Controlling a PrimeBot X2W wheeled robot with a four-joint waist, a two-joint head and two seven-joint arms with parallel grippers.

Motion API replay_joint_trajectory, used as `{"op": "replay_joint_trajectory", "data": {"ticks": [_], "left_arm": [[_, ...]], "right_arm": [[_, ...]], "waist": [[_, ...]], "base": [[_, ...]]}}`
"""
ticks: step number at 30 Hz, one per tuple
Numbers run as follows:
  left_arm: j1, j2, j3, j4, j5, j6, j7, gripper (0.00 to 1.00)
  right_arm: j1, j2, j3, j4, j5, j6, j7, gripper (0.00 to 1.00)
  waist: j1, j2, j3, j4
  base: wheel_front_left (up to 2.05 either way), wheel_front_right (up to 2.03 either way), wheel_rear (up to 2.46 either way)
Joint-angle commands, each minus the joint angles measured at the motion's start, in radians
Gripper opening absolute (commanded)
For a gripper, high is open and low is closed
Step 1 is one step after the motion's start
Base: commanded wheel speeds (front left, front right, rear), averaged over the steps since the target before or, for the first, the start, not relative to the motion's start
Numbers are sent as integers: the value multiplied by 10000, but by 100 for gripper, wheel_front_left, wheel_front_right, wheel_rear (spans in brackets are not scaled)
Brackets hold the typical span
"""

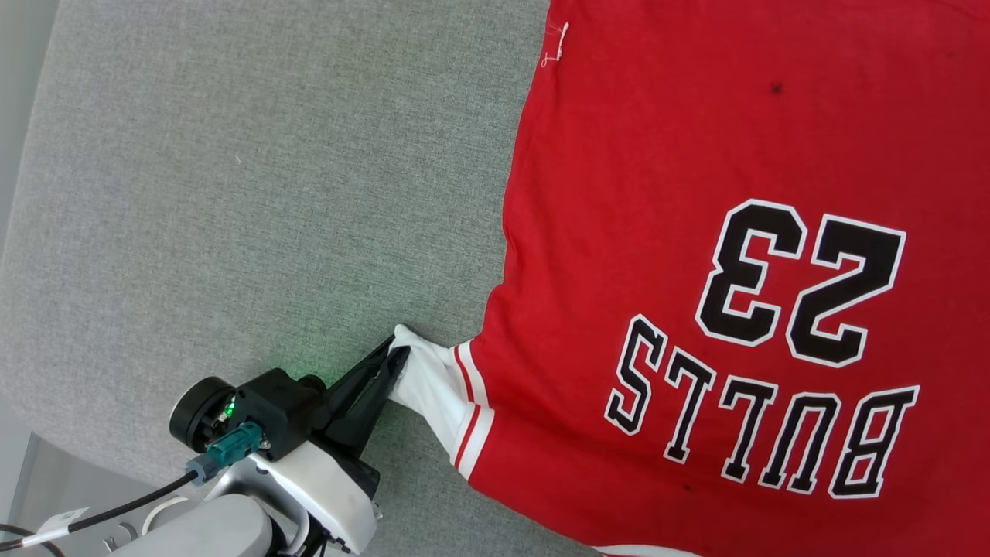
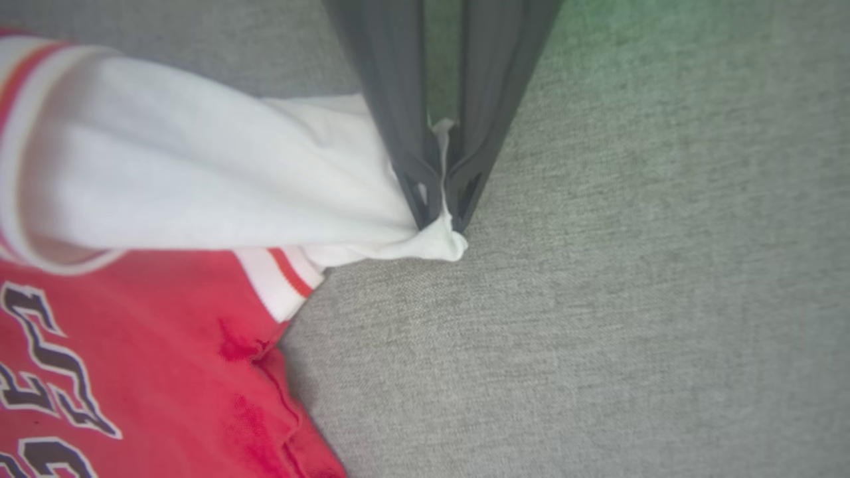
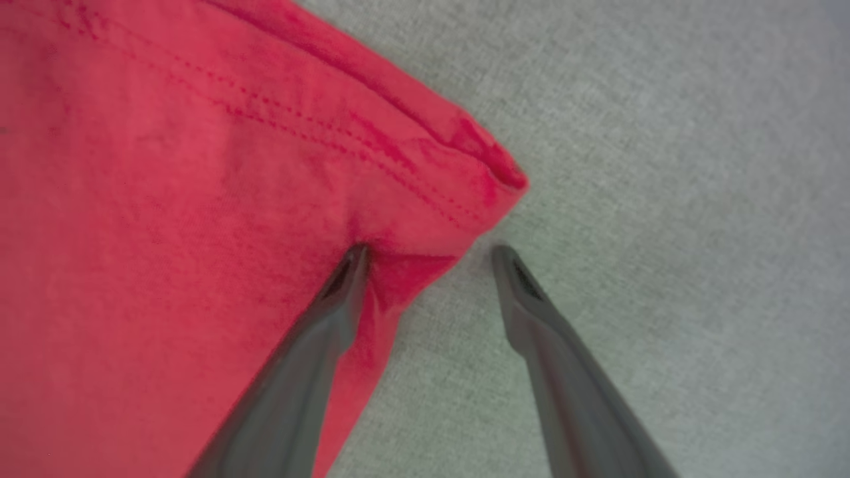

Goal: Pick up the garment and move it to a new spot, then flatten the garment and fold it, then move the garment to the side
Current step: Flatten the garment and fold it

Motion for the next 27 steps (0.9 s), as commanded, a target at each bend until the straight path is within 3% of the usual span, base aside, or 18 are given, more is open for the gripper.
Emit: {"op": "replay_joint_trajectory", "data": {"ticks": [1,7,14,19,27], "left_arm": [[72,-85,-5,446,-55,147,224,0],[439,63,75,649,-218,177,167,0],[1140,426,318,508,-519,376,67,0],[1882,769,436,407,-875,618,28,0],[2765,1134,744,286,-1170,861,-2,0]], "right_arm": [[851,274,294,274,39,-8,44,0],[419,286,179,-114,215,-8,-426,0],[607,370,494,-271,939,-8,-1405,0],[1419,-356,947,-1008,1850,-8,-1788,0],[4015,-2380,876,-2963,3289,-8,-2127,0]], "waist": [[1,0,-13,-16],[1,0,-625,-330],[1,0,-2132,-1002],[1,0,-3041,-1582],[1,0,-3838,-2350]], "base": [[0,0,0],[0,0,0],[0,0,0],[0,0,0],[0,0,0]]}}
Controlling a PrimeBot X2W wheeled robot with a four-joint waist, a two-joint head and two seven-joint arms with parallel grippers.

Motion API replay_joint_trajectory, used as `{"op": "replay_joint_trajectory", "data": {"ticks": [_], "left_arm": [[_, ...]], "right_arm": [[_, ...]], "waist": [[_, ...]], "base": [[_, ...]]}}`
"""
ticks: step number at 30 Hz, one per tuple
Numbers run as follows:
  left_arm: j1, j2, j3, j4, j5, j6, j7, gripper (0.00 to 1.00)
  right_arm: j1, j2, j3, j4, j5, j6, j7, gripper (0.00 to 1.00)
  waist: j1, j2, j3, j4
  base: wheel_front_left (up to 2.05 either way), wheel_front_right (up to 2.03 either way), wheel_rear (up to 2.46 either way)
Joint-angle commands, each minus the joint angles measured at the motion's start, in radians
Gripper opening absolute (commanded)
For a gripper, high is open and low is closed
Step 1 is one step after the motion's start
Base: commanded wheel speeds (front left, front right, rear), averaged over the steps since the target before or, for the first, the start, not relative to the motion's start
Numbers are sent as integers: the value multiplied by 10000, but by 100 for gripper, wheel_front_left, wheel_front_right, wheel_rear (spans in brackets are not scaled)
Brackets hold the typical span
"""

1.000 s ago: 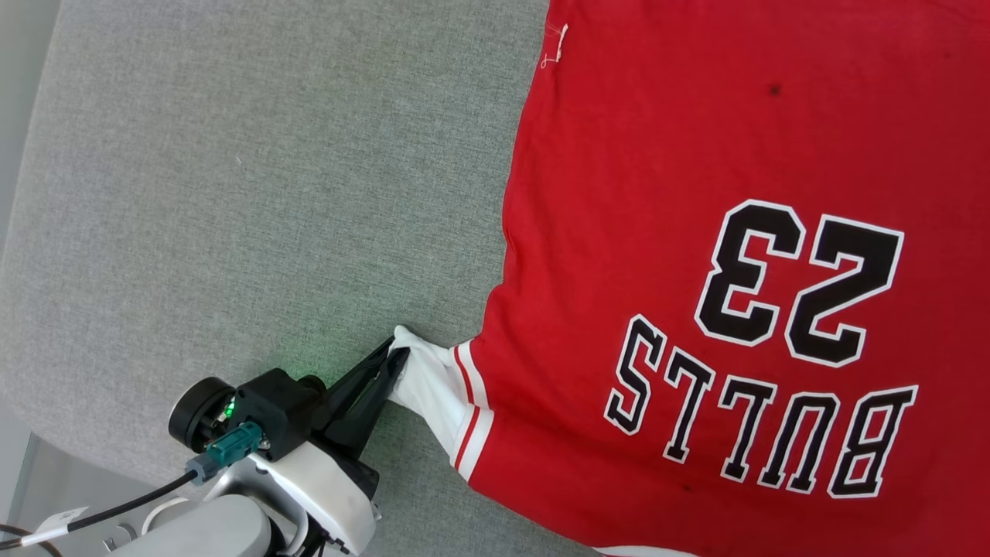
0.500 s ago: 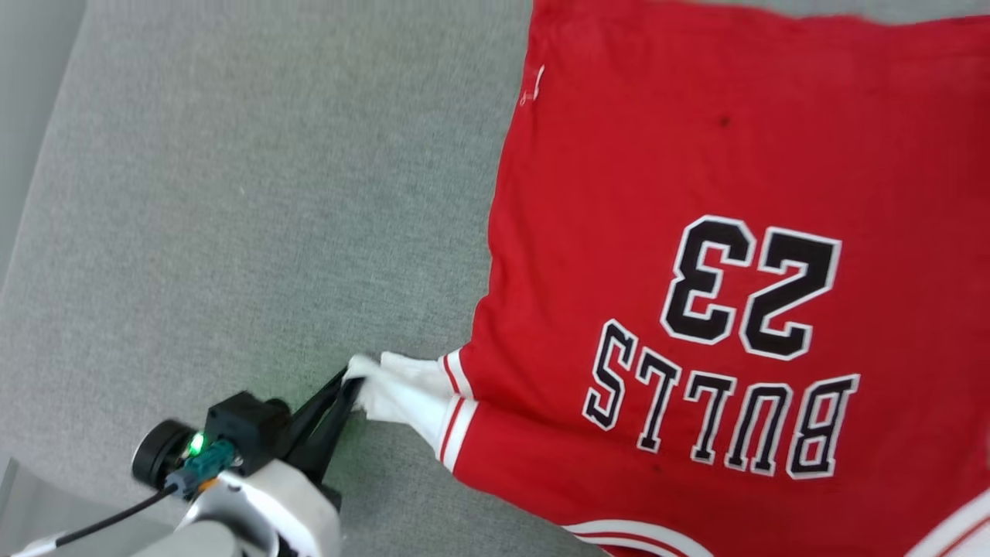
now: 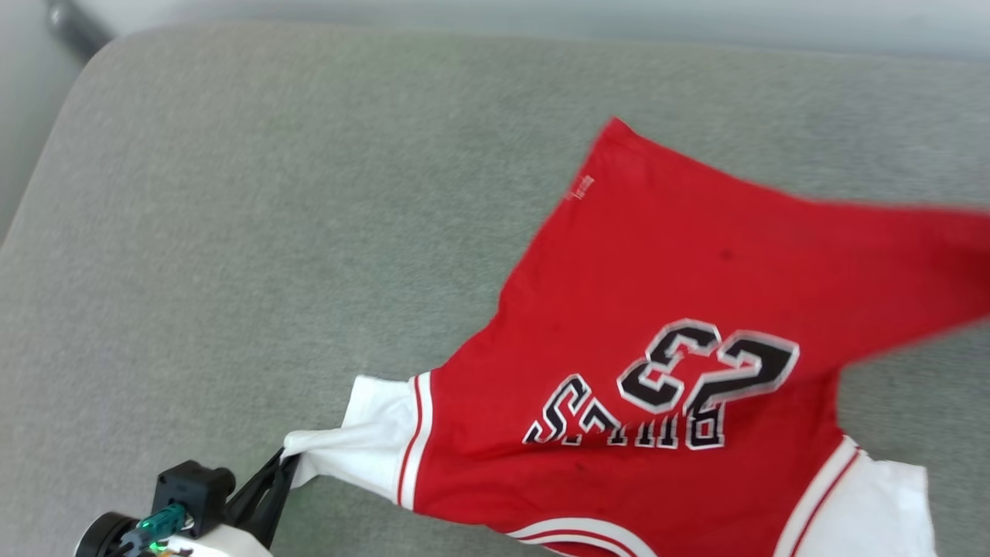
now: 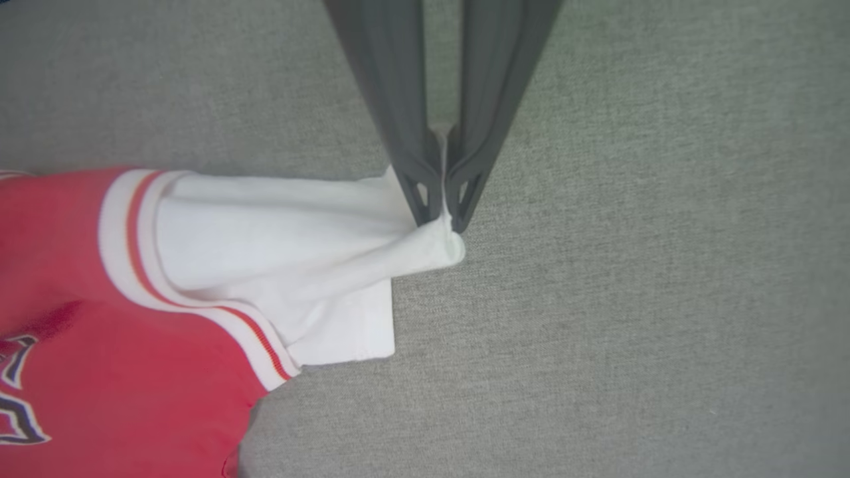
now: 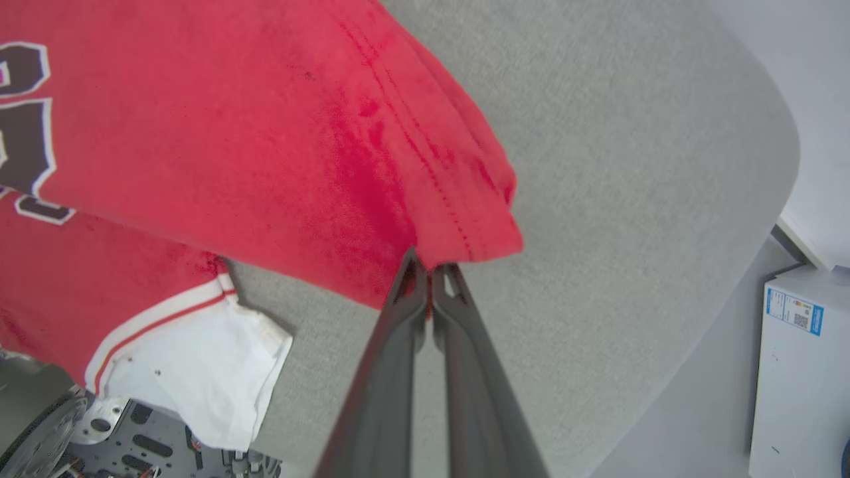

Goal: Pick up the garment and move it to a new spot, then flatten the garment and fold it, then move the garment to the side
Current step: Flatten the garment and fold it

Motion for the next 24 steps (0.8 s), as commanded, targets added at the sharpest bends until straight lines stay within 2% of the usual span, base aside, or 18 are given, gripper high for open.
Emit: {"op": "replay_joint_trajectory", "data": {"ticks": [1,5,9,14,19,20,22,24], "left_arm": [[240,65,100,-4,-67,70,-61,0],[535,132,206,-19,-57,116,-58,0],[781,221,294,-67,-110,159,-52,0],[937,306,341,-147,-88,188,-50,0],[905,317,288,-197,8,177,-5,0],[895,312,274,-200,22,181,0,0],[897,324,259,-213,34,182,43,0],[887,332,241,-229,39,210,75,0]], "right_arm": [[980,-426,-12,-355,239,-8,-151,0],[3217,-1147,-363,-936,791,-8,-717,0],[5721,-1433,-632,-1075,1077,-8,-1297,0],[8372,-1016,-1121,-845,1186,-8,-2139,0],[9576,-360,-1612,-831,826,-8,-2866,0],[9597,-258,-1762,-853,754,-8,-2961,10],[9417,-140,-2155,-971,636,-8,-3104,100],[9114,-216,-2552,-1190,495,-8,-3179,100]], "waist": [[0,0,-493,-508],[0,0,-730,-797],[0,0,-922,-1045],[0,0,-1005,-1163],[0,0,-1011,-1173],[0,0,-1026,-1178],[0,0,-1065,-1193],[0,0,-1103,-1194]], "base": [[0,0,0],[0,0,0],[0,0,0],[0,0,0],[0,0,0],[0,0,0],[0,0,0],[0,0,0]]}}
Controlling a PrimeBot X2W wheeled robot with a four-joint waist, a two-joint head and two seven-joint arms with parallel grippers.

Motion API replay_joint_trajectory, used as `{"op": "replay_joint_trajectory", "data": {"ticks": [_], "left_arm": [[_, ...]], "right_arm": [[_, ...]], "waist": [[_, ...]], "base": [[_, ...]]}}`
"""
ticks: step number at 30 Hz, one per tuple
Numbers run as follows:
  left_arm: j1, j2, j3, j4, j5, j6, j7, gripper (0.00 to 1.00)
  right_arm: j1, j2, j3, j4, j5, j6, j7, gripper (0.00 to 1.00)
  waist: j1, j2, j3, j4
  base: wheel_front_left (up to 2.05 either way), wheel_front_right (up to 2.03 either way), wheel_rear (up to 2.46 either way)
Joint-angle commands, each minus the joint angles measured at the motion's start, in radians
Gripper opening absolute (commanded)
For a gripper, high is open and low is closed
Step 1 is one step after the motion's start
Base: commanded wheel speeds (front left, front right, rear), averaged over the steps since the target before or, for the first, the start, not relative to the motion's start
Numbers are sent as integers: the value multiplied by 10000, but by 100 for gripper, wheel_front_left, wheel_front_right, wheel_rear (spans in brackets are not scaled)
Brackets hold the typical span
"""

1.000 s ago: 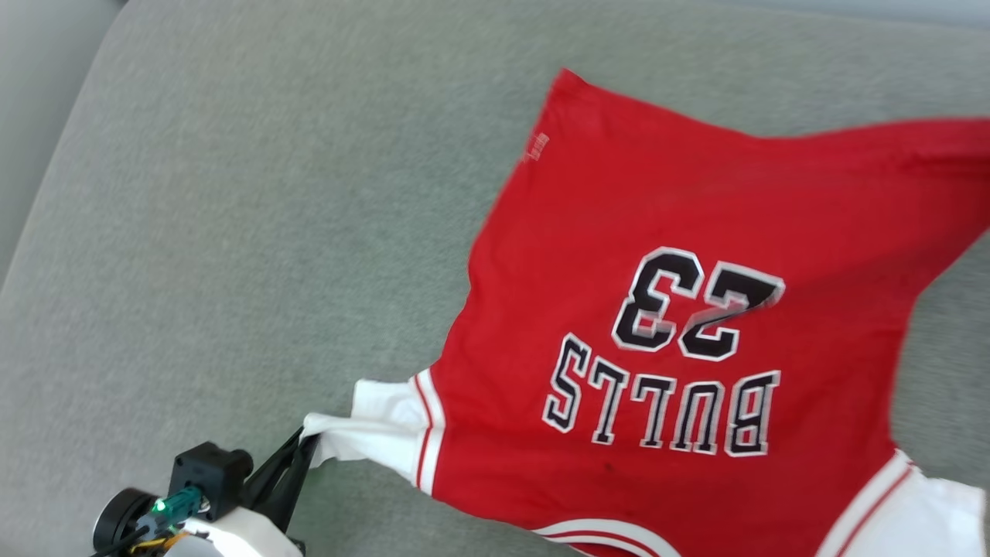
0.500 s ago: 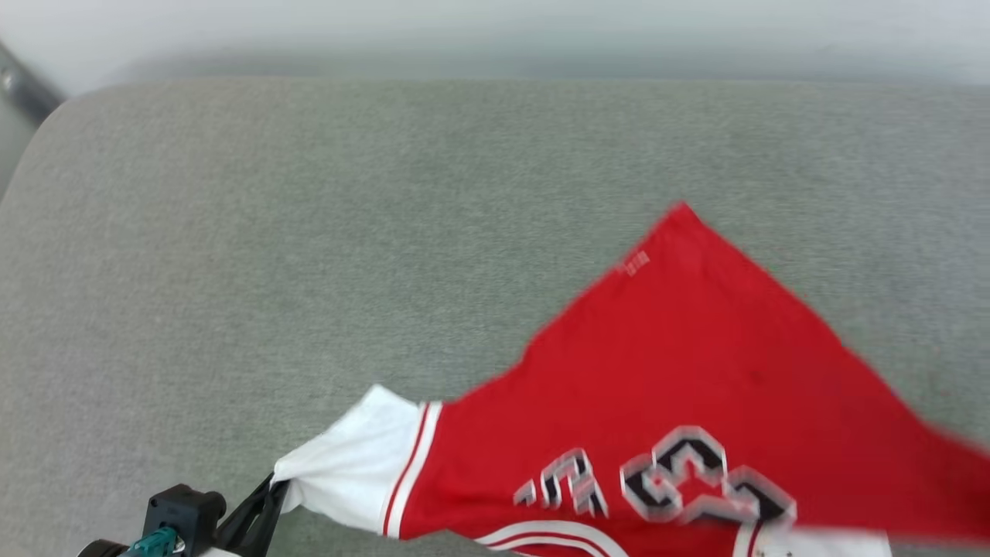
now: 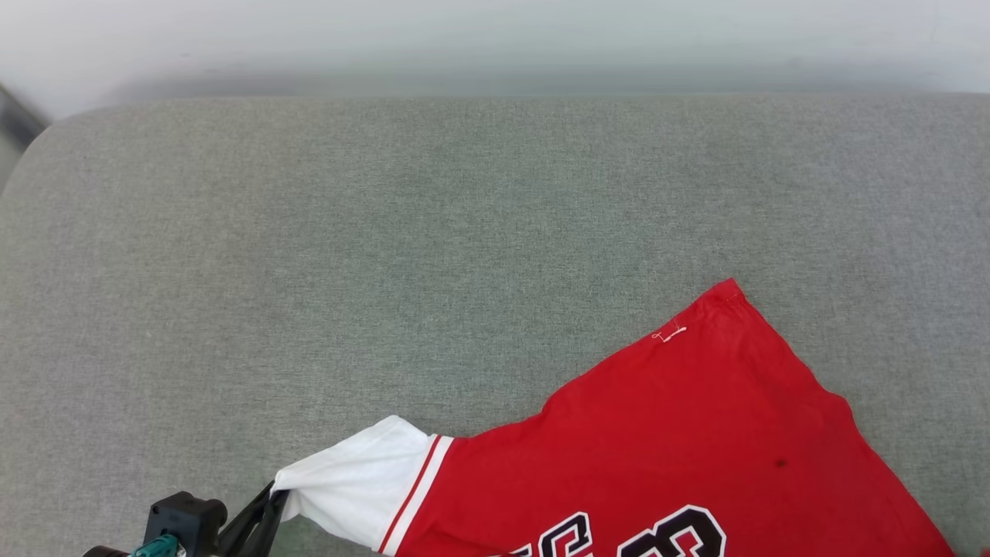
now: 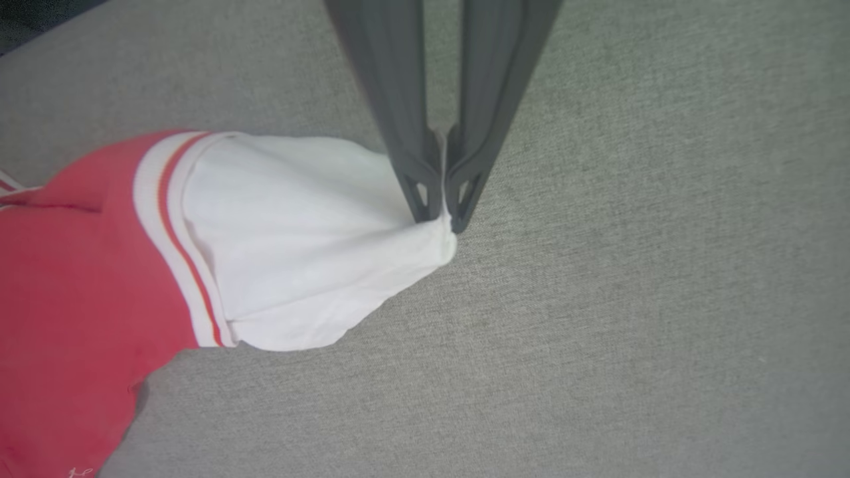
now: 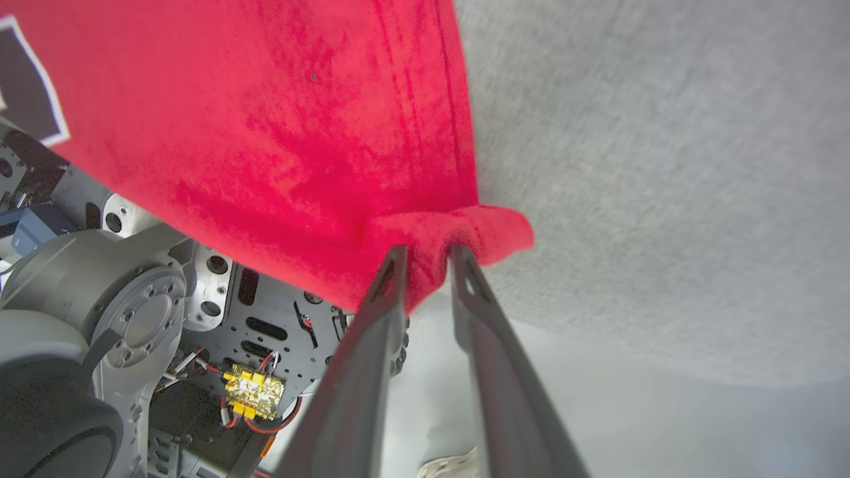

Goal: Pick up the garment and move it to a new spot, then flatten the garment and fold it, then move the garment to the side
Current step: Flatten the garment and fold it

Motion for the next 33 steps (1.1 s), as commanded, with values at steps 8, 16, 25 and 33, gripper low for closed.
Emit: {"op": "replay_joint_trajectory", "data": {"ticks": [8,16,25,33], "left_arm": [[-311,-131,-110,-139,264,22,164,0],[-920,-372,-228,-160,630,-156,355,0],[-1477,-680,-266,-188,955,-231,424,0],[-1914,-1047,-307,-85,1169,-375,356,0]], "right_arm": [[-2349,-590,-985,-1566,-233,-8,331,100],[-5653,-243,657,-1681,-615,-8,1872,100],[-8544,1213,2603,-116,-1358,-8,3439,100],[-9797,1892,4340,1324,-1997,-8,3487,100]], "waist": [[0,-1,128,252],[0,-1,738,826],[0,-1,1454,1358],[0,-1,2106,1819]], "base": [[0,0,0],[0,0,0],[0,0,0],[0,0,0]]}}
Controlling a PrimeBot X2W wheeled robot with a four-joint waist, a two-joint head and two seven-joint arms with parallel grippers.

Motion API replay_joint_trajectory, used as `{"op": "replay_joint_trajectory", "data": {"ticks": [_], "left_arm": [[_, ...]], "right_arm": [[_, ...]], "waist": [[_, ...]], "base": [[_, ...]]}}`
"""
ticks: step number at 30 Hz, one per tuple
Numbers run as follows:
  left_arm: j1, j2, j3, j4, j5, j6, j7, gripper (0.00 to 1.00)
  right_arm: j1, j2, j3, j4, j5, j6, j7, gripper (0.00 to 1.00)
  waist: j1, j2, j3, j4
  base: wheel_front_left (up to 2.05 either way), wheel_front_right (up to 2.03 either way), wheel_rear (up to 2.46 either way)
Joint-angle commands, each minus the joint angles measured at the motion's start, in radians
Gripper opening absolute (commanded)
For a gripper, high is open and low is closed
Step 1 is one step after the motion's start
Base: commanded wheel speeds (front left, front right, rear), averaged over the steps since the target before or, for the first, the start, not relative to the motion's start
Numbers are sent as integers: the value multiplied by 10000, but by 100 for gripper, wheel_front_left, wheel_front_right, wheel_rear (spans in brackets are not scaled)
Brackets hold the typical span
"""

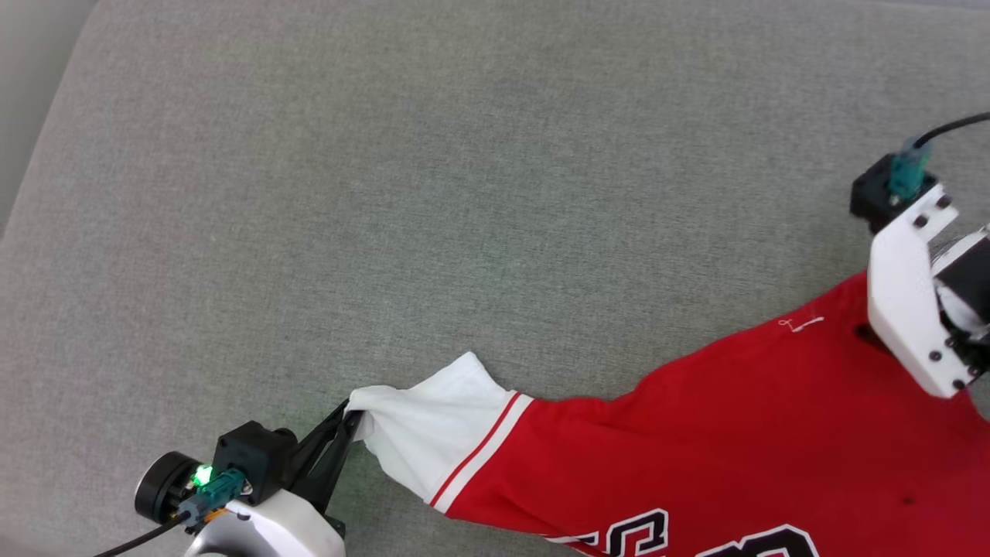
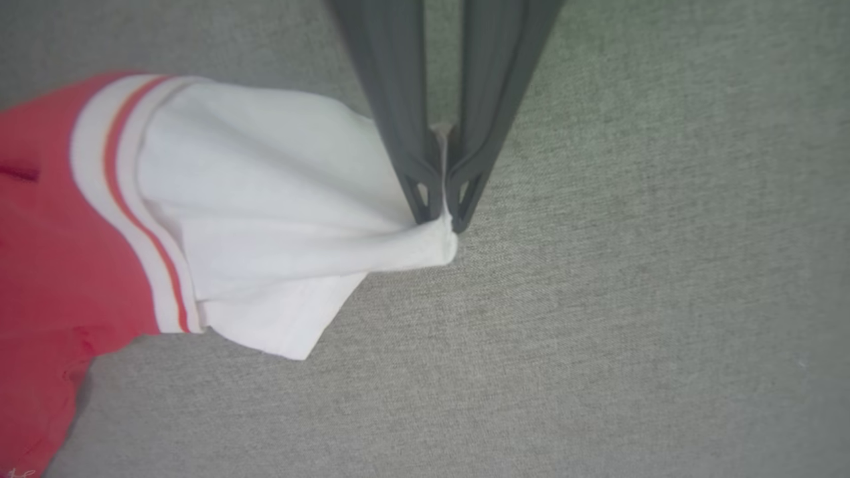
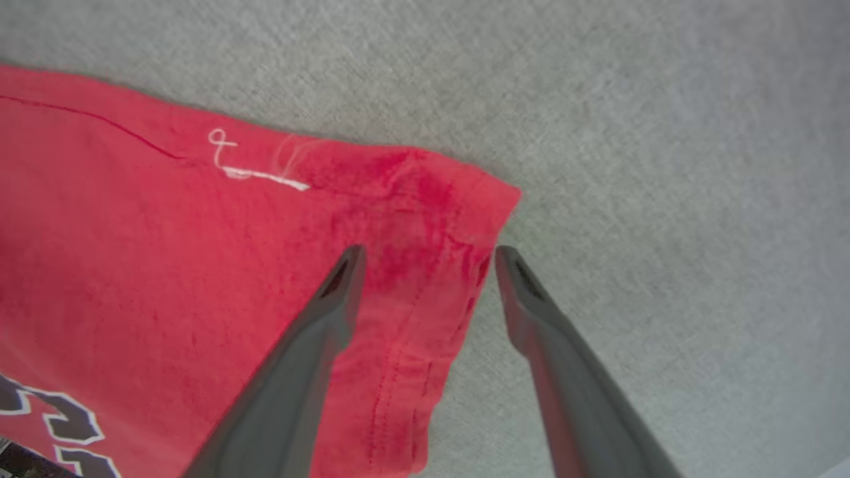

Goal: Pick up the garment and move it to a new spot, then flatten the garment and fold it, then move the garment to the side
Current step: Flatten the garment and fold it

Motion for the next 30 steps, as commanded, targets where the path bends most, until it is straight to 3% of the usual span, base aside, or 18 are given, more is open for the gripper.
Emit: {"op": "replay_joint_trajectory", "data": {"ticks": [1,7,10,16,20,25,30], "left_arm": [[-178,-71,8,50,64,-53,-56,0],[-182,-263,-15,265,75,-103,-107,0],[-49,-247,24,370,-11,-87,-150,0],[64,-140,37,539,-46,-148,-192,0],[-41,146,19,504,111,-128,-101,0],[-646,690,161,81,502,29,208,0],[-1760,1024,458,-410,908,-150,704,0]], "right_arm": [[-92,-49,317,162,-29,-8,-73,100],[185,-385,1530,767,330,-8,-443,100],[130,-524,1955,791,530,-8,-720,0],[-563,-250,1816,849,828,-8,-2438,0],[-780,-391,2125,619,918,-8,-3509,0],[-1119,-667,2103,210,1064,-8,-4847,0],[-1546,-663,1652,124,970,-8,-6008,0]], "waist": [[-1,-1,190,202],[-1,-1,249,265],[-1,-1,123,153],[-1,-1,-592,-226],[-1,-1,-1299,-496],[-1,-1,-2028,-772],[-1,-1,-2316,-992]], "base": [[0,0,0],[0,0,0],[0,0,0],[0,0,0],[0,0,0],[0,0,0],[0,0,0]]}}
